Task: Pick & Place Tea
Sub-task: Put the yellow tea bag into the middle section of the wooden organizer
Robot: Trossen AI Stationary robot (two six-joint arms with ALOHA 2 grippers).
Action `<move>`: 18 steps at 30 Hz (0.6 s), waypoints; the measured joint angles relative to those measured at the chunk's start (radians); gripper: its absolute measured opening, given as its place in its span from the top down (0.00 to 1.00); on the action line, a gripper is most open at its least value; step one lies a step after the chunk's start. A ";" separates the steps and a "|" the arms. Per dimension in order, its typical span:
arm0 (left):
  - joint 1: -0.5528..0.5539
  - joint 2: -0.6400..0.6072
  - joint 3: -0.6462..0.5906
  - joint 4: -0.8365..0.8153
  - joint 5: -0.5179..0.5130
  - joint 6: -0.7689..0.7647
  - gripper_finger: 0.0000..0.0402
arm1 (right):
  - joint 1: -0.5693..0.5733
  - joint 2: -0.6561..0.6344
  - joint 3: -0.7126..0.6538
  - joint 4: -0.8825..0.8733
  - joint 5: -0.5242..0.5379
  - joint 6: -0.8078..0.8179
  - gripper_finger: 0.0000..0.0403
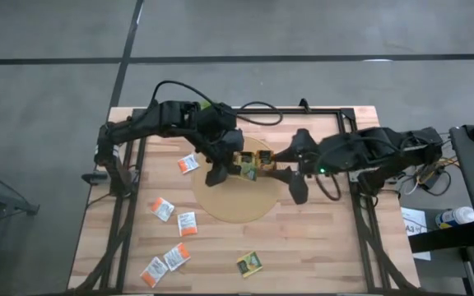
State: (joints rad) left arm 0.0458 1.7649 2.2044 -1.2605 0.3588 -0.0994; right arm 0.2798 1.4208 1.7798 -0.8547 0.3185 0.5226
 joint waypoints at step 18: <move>-0.029 0.000 0.000 0.042 0.000 -0.001 1.00 | -0.083 0.082 0.000 -0.004 -0.194 -0.010 0.43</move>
State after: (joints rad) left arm 0.0166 1.7649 2.2044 -1.2189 0.3584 -0.1009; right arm 0.1964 1.5030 1.7794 -0.8588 0.1248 0.5129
